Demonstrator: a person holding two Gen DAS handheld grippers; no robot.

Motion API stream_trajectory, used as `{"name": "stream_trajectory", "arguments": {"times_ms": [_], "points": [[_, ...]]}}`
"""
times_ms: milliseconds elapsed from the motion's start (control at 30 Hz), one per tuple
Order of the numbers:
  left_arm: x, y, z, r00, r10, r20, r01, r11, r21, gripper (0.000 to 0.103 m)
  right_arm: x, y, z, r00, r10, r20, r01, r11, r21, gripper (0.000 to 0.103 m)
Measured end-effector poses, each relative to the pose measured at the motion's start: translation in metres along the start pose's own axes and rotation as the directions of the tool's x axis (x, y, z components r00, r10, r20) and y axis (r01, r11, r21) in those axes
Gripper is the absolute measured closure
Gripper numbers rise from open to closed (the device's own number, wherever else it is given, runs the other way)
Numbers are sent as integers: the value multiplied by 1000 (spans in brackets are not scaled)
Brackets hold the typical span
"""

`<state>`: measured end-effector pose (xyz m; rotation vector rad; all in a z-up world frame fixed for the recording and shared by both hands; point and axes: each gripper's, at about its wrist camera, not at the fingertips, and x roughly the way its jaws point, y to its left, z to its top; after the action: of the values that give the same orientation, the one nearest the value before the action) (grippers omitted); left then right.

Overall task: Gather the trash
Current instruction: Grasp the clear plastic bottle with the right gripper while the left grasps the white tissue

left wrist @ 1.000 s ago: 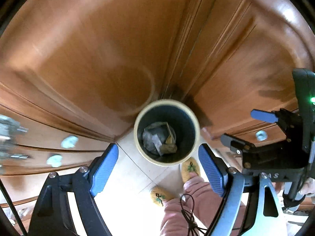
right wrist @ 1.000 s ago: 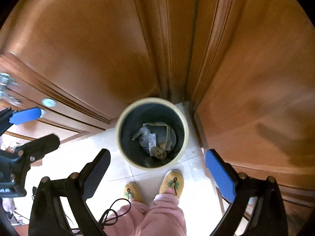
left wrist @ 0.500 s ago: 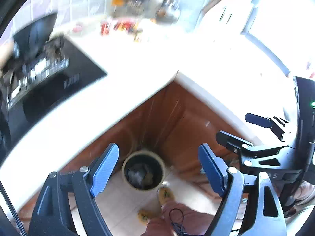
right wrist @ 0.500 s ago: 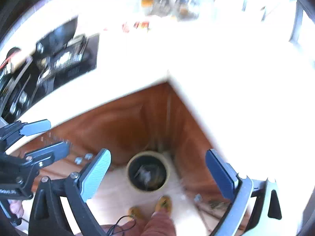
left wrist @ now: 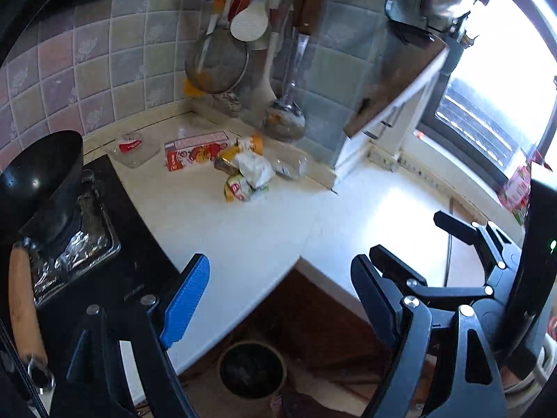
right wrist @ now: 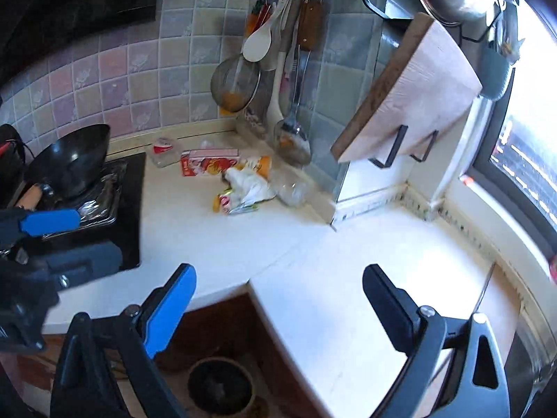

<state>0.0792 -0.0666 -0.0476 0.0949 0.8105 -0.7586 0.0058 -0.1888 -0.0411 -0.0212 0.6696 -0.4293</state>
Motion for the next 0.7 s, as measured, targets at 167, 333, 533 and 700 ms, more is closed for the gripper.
{"name": "stream_trajectory", "arguments": {"times_ms": [167,333,533,700], "points": [[54,23,31,999,29,-29,-32,996,-84,21,62,-7,17,1000,-25,-14,24,998,-57,17],[112,49,51,996,45,-83,-57,987,-149,24,127,0,31,997,-80,-19,76,982,-174,21],[153,78,74,993,56,-106,-78,975,-210,24,186,20,47,986,-163,18,160,933,-323,21],[172,101,86,993,49,-107,-76,961,-266,24,223,28,57,983,-183,6,171,906,-387,21]]}}
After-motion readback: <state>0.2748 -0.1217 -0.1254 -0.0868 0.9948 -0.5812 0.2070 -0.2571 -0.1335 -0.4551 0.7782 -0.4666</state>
